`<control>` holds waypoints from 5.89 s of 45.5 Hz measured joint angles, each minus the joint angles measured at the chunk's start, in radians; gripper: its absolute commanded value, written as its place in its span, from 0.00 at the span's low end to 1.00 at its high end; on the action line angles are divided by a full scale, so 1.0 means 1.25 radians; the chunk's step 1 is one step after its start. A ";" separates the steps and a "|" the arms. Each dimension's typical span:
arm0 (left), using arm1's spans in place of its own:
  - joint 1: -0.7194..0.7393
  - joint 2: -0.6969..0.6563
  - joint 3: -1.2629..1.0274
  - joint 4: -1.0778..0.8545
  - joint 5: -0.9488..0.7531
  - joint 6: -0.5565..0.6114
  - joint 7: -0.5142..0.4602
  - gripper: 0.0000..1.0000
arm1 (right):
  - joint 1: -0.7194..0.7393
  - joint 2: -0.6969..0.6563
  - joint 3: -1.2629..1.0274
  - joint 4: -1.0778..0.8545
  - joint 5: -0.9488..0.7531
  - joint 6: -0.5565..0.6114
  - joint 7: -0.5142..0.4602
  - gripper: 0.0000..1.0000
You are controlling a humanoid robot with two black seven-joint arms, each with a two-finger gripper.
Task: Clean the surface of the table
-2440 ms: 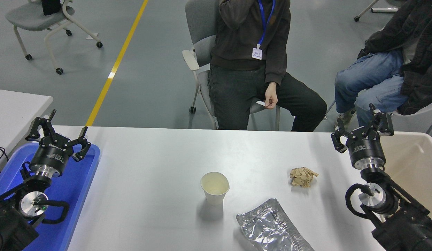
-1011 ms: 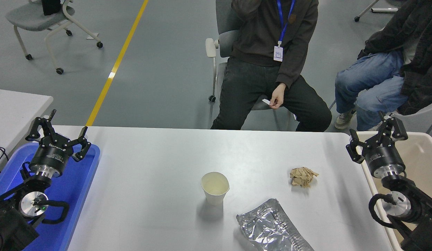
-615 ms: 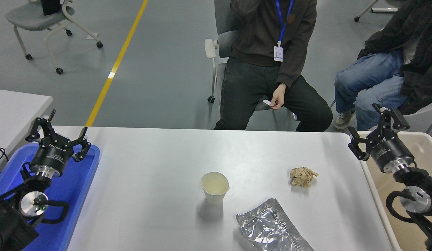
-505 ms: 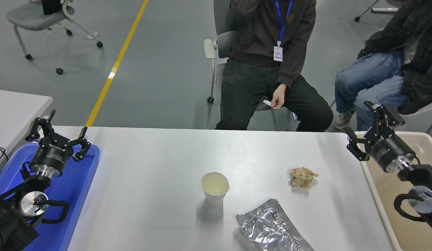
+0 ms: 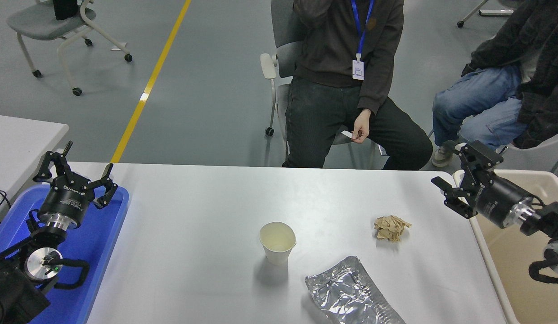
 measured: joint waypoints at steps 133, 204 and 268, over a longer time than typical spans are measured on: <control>0.000 0.000 0.000 0.000 0.000 0.000 0.000 1.00 | 0.689 0.668 -1.027 -0.365 -0.077 0.016 -0.133 0.94; 0.000 0.000 0.000 0.000 0.000 0.000 0.000 1.00 | 0.698 0.669 -1.013 -0.342 -0.050 0.060 -0.129 0.82; 0.000 0.000 0.000 0.000 0.000 0.000 0.000 1.00 | 0.754 0.669 -1.013 -0.347 -0.093 0.118 -0.110 0.00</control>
